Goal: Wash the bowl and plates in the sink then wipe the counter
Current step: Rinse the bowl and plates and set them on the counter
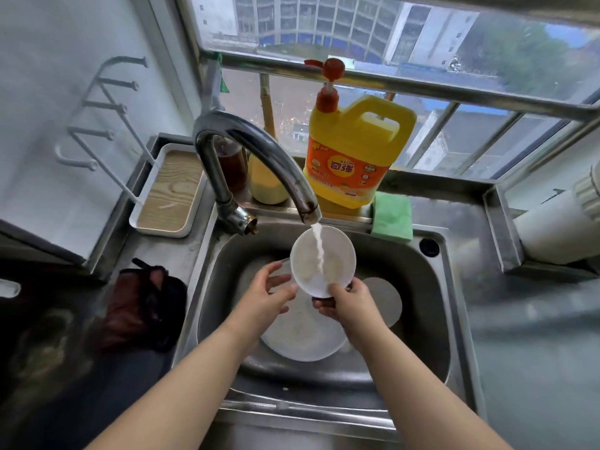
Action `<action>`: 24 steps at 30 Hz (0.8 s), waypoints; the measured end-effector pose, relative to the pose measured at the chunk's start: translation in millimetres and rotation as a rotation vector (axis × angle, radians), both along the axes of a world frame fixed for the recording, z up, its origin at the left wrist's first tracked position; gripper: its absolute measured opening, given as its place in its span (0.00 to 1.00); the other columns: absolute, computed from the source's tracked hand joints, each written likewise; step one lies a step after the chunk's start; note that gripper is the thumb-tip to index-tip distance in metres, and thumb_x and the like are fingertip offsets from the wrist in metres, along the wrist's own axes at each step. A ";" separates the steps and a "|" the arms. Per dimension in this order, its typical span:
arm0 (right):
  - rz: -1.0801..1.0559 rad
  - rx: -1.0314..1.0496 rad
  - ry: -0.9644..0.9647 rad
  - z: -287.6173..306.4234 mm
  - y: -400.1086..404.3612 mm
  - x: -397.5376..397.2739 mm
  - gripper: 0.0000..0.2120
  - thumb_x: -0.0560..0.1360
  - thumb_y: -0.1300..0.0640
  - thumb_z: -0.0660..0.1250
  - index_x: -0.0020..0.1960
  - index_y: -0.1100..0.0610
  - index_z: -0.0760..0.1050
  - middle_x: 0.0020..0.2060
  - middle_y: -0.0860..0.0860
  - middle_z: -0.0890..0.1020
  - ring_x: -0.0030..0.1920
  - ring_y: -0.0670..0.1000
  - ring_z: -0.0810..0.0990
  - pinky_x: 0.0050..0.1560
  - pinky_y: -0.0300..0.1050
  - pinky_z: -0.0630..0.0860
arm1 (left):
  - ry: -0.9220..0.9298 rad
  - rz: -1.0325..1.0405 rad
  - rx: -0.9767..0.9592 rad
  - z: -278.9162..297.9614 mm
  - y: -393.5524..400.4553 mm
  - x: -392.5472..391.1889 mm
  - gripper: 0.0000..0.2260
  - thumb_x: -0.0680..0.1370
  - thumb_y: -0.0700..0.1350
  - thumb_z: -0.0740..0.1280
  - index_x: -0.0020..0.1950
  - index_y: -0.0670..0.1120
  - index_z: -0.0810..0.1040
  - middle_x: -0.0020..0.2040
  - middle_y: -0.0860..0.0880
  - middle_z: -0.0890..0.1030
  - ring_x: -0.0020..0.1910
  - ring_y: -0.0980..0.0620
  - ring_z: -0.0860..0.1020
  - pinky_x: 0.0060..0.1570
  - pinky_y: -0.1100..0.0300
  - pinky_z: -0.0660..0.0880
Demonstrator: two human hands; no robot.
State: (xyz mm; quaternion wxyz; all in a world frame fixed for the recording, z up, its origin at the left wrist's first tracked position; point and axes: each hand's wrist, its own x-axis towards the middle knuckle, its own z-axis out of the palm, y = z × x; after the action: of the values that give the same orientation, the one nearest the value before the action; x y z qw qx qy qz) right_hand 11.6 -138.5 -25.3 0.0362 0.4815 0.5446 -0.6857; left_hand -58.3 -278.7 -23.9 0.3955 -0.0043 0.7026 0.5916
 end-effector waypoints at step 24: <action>0.066 -0.096 0.131 29.0 19.5 37.8 0.08 0.78 0.59 0.62 0.55 0.55 0.77 0.52 0.58 0.82 0.53 0.55 0.81 0.49 0.43 0.79 | -0.506 0.074 0.212 14.0 31.9 10.9 0.20 0.77 0.32 0.52 0.65 0.45 0.70 0.60 0.37 0.75 0.55 0.39 0.76 0.44 0.50 0.80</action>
State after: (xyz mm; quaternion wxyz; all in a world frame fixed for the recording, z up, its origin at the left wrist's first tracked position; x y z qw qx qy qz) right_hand 49.4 -119.0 3.7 0.0463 0.4151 0.5280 -0.7395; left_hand -47.4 -246.8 -10.0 0.5348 -0.1361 0.5149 0.6561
